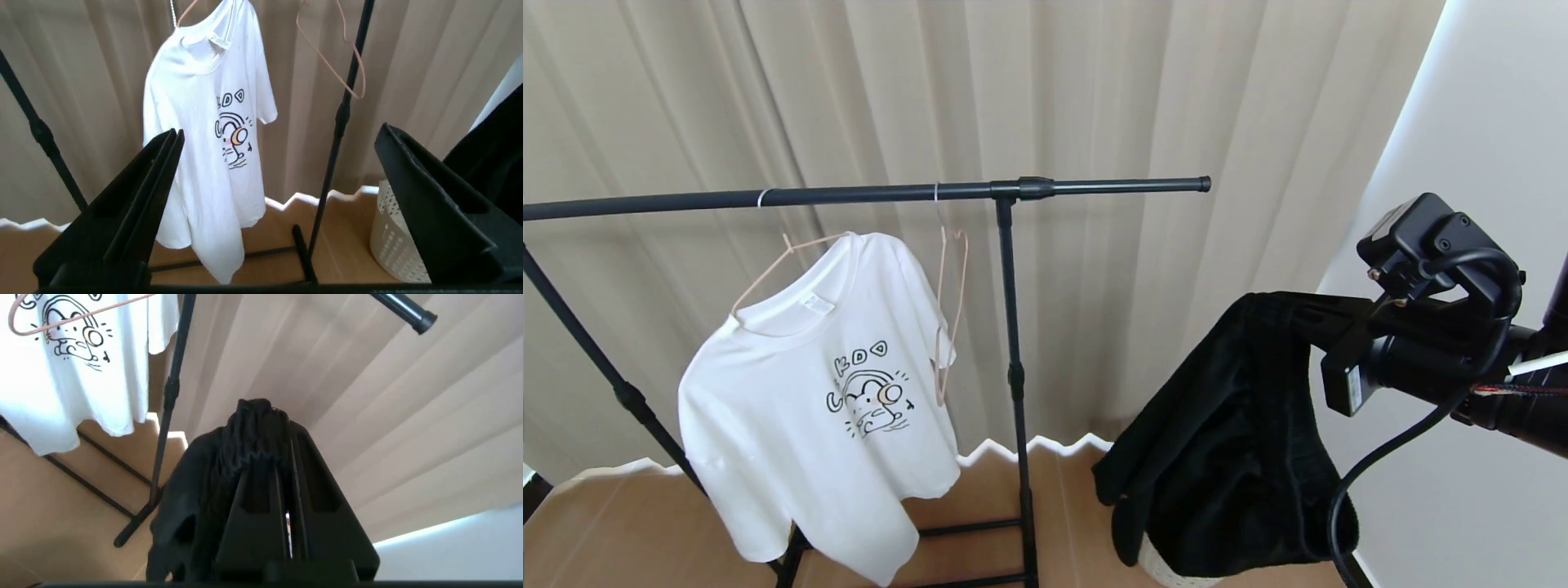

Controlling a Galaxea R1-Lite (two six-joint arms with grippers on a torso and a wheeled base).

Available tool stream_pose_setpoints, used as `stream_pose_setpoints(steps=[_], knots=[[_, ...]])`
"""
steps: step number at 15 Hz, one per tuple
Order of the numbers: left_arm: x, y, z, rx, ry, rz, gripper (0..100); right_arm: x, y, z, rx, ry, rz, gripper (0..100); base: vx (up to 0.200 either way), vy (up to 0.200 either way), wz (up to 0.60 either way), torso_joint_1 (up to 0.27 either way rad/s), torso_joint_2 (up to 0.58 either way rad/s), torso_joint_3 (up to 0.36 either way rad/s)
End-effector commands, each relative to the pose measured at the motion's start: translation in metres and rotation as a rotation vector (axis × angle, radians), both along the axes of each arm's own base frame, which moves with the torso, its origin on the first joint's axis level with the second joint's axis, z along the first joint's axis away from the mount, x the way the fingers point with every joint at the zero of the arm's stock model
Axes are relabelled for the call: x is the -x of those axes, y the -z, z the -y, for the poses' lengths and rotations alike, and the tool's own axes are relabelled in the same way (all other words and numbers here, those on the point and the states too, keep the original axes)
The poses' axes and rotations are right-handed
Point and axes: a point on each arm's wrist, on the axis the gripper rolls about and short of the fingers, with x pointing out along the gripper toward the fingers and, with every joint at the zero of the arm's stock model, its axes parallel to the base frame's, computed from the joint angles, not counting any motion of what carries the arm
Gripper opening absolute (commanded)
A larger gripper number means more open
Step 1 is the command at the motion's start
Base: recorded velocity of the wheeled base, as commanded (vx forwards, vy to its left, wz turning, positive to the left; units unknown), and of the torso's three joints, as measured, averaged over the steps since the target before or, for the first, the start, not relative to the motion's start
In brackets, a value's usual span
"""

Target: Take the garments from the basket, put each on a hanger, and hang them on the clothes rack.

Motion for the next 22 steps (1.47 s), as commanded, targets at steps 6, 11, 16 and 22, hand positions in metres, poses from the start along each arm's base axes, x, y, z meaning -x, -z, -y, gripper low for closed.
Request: stream_pose_setpoints(steps=[6,11,16,22], knots=[[-0.0001,0.0000,-0.0001,0.001,0.001,-0.001,100,0.0000,-0.0001,-0.0001,0.000,-0.001,0.001,0,0.000,0.200,0.00,0.002,0.00,0.002],[-0.0001,0.0000,-0.0001,0.001,0.001,-0.001,100,-0.0003,0.0002,-0.0003,0.001,-0.001,0.000,0,0.000,0.040,0.00,-0.001,0.00,0.000],[-0.0001,0.0000,-0.0001,0.001,0.000,-0.001,100,-0.0008,-0.0005,-0.0006,0.000,0.001,0.003,0,0.000,0.000,0.00,0.000,0.00,0.000],[-0.0001,0.0000,-0.0001,0.001,0.000,-0.001,100,-0.0011,-0.0009,-0.0003,-0.001,0.002,0.004,0,0.000,0.000,0.10,0.000,0.00,0.000]])
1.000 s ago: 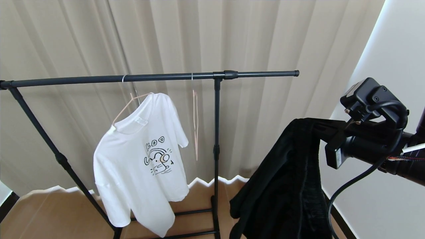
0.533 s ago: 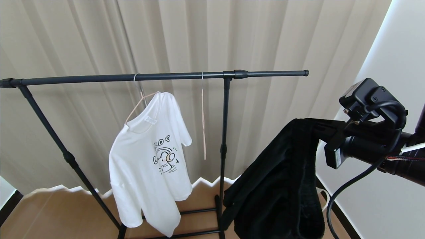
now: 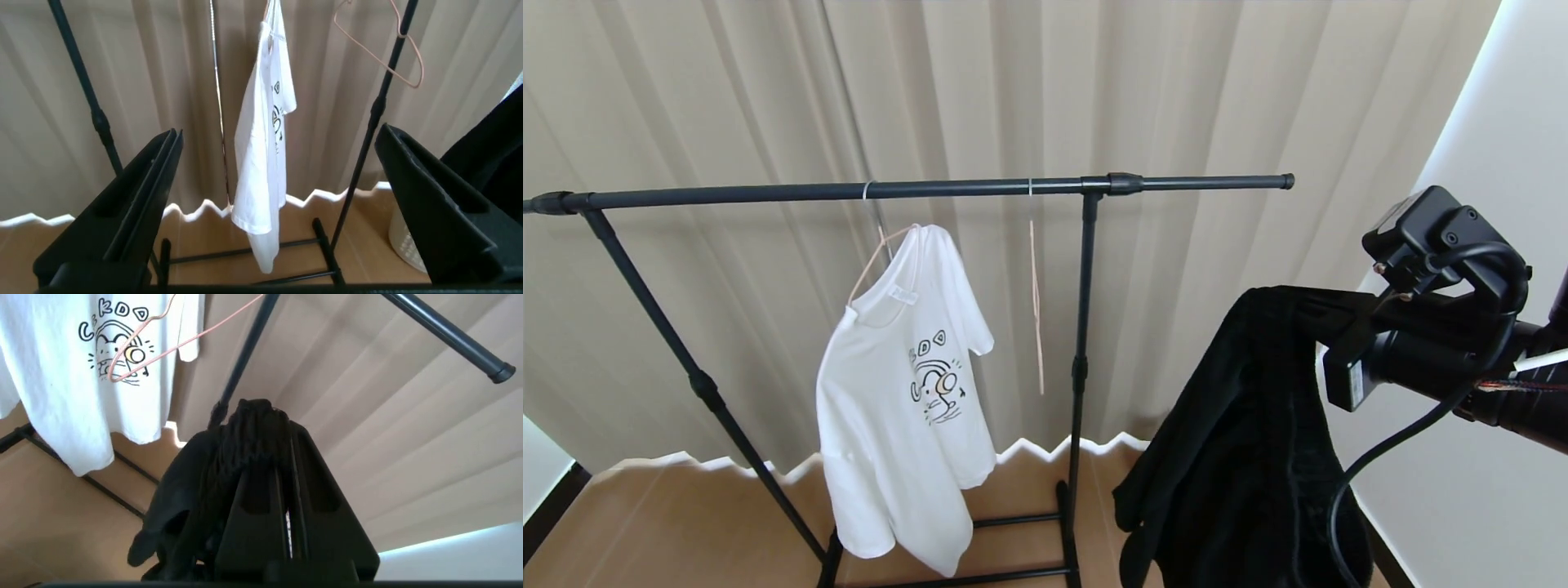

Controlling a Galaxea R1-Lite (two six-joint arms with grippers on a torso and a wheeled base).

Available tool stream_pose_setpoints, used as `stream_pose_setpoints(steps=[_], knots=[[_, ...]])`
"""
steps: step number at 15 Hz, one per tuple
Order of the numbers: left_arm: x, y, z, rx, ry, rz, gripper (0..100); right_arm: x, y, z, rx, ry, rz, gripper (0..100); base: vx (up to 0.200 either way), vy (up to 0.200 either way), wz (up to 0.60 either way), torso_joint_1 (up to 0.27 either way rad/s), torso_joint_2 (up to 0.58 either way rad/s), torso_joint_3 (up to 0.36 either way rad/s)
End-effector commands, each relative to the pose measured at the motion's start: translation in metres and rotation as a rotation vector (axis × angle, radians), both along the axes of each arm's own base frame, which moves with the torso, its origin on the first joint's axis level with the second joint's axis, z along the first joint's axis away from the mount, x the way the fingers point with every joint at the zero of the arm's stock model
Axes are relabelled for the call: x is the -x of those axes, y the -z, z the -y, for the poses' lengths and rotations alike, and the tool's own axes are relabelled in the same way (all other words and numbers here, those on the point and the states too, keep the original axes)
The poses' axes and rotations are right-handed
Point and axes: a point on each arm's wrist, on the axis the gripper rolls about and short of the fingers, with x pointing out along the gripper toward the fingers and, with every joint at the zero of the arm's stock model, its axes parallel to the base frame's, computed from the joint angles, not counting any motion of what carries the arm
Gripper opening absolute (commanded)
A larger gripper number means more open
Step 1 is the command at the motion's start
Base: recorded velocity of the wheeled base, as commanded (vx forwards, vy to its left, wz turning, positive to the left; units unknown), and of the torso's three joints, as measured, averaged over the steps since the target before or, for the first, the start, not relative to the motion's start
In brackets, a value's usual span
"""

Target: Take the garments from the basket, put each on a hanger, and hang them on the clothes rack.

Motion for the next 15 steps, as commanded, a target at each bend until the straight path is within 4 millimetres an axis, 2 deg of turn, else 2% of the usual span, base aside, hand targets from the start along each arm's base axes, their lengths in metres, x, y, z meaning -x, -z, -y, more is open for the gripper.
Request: stream_pose_setpoints(steps=[1,15], knots=[[-0.0001,0.0000,0.0000,0.000,0.000,-0.001,100,-0.0001,0.0013,-0.0001,0.004,0.000,-0.006,0,0.000,0.000,0.00,0.000,0.00,0.000],[-0.0001,0.0000,0.0000,0.000,0.000,-0.001,100,-0.0006,0.0020,-0.0005,0.005,-0.003,-0.009,0,0.000,0.000,0.00,0.000,0.00,0.000]])
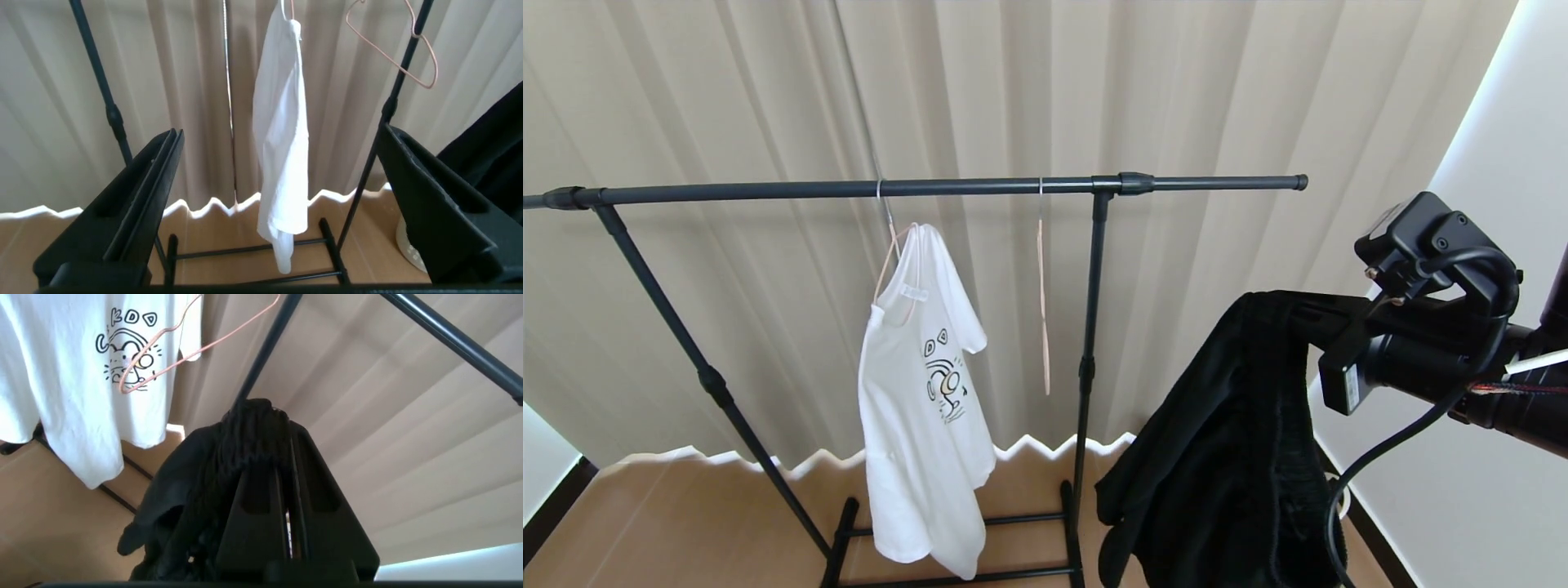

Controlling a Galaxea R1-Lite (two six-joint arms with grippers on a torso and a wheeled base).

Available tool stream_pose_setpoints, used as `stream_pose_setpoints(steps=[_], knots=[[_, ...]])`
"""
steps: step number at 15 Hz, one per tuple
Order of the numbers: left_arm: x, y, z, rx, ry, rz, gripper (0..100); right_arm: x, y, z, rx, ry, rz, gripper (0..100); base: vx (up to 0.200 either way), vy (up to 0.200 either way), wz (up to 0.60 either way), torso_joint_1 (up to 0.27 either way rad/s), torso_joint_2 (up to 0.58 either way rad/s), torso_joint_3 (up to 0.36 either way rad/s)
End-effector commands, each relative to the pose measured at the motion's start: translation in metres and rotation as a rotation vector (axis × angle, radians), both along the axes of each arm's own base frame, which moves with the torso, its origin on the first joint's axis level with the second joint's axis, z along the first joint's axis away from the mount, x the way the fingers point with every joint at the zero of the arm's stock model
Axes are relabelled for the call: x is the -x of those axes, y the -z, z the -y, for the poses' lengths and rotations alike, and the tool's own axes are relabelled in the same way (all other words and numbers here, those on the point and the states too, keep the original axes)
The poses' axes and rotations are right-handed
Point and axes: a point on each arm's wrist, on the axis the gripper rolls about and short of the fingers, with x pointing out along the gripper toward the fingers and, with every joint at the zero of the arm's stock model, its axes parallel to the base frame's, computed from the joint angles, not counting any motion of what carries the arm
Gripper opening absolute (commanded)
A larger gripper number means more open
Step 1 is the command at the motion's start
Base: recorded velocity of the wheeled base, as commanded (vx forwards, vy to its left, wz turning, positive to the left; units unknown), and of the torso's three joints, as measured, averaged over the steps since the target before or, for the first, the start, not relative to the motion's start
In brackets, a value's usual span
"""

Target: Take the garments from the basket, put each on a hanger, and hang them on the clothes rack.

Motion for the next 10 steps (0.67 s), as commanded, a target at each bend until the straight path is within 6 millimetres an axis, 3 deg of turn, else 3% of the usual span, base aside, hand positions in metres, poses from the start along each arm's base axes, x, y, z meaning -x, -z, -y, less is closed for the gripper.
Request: stream_pose_setpoints(steps=[1,2,10], knots=[[-0.0001,-0.0001,0.0000,0.000,-0.001,-0.001,100,-0.0001,0.0018,-0.0002,0.005,-0.001,-0.006,0,0.000,0.000,0.00,0.000,0.00,0.000],[-0.0001,-0.0001,0.0000,0.000,0.000,-0.001,100,-0.0003,0.0012,-0.0003,0.002,-0.002,-0.004,0,0.000,0.000,0.60,0.002,0.00,-0.002],[-0.0001,-0.0002,0.0000,-0.006,0.001,0.001,100,0.0012,-0.0028,0.0008,-0.014,0.008,0.029,0,0.000,0.000,0.00,0.000,0.00,0.000]])
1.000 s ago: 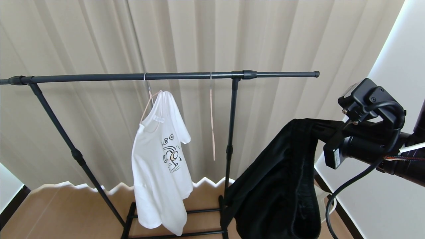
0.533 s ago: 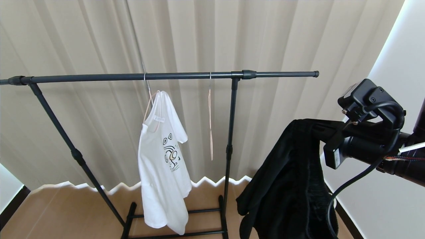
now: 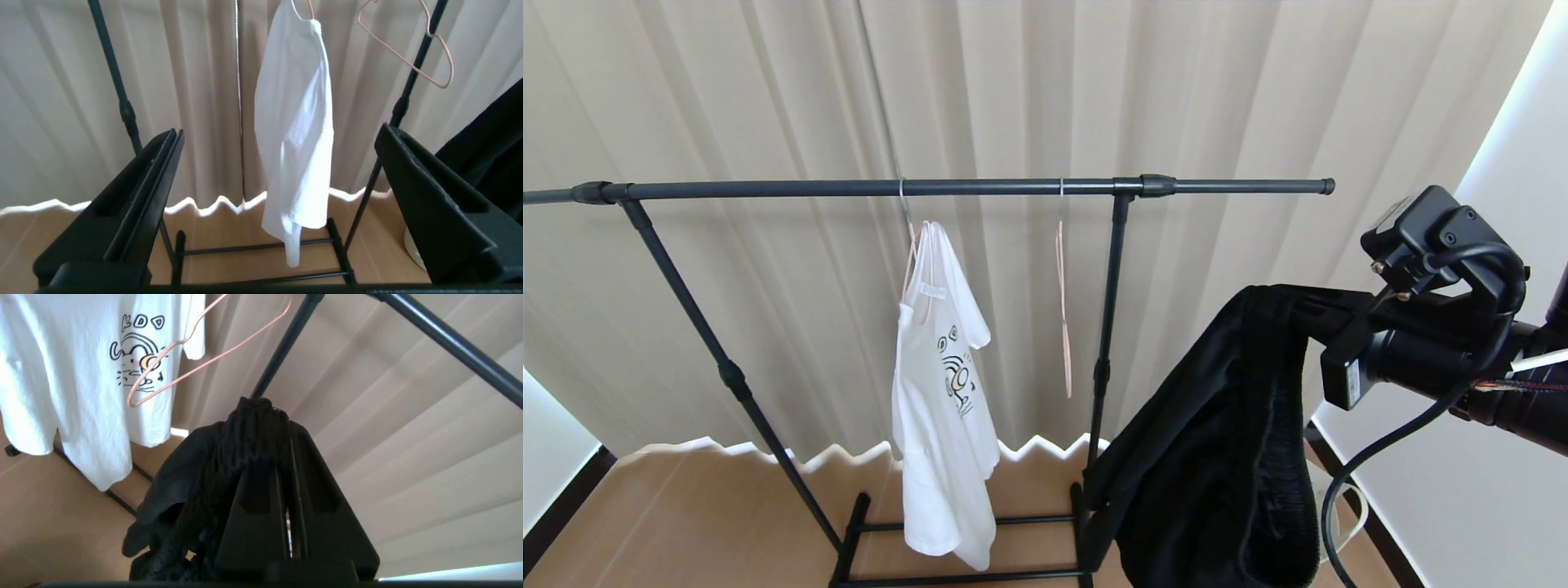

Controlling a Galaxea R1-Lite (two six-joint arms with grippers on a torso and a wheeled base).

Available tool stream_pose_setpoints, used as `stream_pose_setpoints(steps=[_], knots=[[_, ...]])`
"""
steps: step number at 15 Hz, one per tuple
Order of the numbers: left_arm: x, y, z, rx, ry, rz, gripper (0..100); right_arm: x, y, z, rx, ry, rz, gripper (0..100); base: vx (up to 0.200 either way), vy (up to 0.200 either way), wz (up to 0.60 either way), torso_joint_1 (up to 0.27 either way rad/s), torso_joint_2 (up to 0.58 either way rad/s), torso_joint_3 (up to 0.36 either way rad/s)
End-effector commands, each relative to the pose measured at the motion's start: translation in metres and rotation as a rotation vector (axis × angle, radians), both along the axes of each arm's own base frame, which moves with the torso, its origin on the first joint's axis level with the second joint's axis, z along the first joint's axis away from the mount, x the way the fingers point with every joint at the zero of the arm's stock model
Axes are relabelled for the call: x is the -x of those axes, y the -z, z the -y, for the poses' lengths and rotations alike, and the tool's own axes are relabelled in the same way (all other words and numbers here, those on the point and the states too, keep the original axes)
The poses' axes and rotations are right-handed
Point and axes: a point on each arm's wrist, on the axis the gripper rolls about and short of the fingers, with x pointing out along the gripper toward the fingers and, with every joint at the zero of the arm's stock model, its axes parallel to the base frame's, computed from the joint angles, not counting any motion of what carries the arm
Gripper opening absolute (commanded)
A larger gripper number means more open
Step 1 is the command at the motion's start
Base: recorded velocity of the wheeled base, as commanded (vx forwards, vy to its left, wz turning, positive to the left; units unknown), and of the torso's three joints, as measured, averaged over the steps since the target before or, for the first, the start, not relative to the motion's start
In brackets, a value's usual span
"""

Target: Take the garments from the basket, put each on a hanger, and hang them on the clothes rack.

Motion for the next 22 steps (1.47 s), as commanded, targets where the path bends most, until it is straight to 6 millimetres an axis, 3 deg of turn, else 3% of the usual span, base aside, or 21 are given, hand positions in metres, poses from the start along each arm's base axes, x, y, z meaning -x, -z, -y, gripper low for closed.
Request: stream_pose_setpoints(steps=[1,2,4,6,7,9,10,14,17,22], knots=[[0.000,0.000,0.000,-0.015,-0.004,-0.005,100,-0.001,0.000,0.000,-0.002,0.010,0.002,0,0.000,0.000,0.00,0.000,0.00,0.000],[0.000,0.001,0.000,-0.033,-0.024,-0.012,100,-0.003,0.000,0.001,0.001,0.030,-0.003,0,0.000,0.000,0.00,0.000,0.00,0.000],[-0.015,-0.001,-0.001,-0.099,-0.116,-0.187,100,-0.023,0.002,0.006,-0.007,0.107,-0.039,0,0.000,0.000,0.00,0.000,0.00,0.000],[-0.034,-0.034,-0.001,0.007,-0.064,-0.279,100,-0.029,-0.003,0.006,-0.041,0.130,-0.122,0,0.000,0.000,0.00,0.000,0.00,0.000],[-0.054,-0.066,0.001,0.142,0.010,-0.323,100,-0.032,-0.012,0.004,-0.102,0.150,-0.248,0,0.000,0.000,0.00,0.000,0.00,0.000],[-0.078,-0.084,0.004,0.212,0.064,-0.395,100,-0.040,-0.023,-0.001,-0.168,0.138,-0.369,0,0.000,0.000,0.00,0.000,0.00,0.000],[-0.101,-0.092,0.012,0.195,0.142,-0.471,100,-0.052,-0.032,-0.007,-0.208,0.125,-0.432,0,0.000,0.000,0.00,0.000,0.00,0.000],[-0.173,-0.121,0.079,0.185,0.397,-0.634,100,-0.052,-0.040,-0.009,-0.311,0.158,-0.490,0,0.000,0.000,0.00,0.000,0.00,0.000],[-0.219,-0.108,0.140,0.126,0.464,-0.707,100,-0.049,-0.043,-0.015,-0.326,0.145,-0.473,0,0.000,0.000,0.00,0.000,0.00,0.000],[-0.233,-0.077,0.202,0.047,0.535,-0.764,100,-0.046,-0.044,-0.042,-0.348,0.109,-0.445,0,0.000,0.000,0.00,0.000,0.00,0.000]])
